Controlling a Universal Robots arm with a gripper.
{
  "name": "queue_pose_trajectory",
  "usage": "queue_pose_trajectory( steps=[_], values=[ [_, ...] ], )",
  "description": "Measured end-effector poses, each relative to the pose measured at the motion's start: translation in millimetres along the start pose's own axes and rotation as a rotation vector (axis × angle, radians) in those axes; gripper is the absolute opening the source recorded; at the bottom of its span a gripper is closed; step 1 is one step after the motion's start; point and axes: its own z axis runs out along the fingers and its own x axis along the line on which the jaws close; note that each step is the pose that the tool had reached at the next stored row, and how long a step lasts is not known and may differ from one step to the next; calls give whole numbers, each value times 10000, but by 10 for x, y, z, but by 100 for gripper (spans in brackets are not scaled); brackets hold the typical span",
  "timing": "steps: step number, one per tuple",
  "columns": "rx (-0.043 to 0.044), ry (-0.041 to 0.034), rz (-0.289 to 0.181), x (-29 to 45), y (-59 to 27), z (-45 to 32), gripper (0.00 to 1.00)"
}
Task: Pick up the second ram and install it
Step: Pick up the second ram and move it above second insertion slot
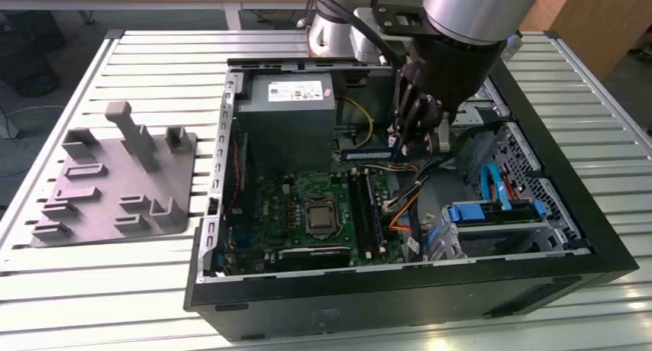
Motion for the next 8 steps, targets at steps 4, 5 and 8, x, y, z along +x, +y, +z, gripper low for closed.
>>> queue_pose_trajectory(
  steps=[4, 5, 8],
  values=[
    [0, 0, 1, 18, -2, 73, 14],
    [0, -1, 1, 21, -3, 91, 14],
    [0, -1, 1, 30, -8, 146, 14]
  ],
)
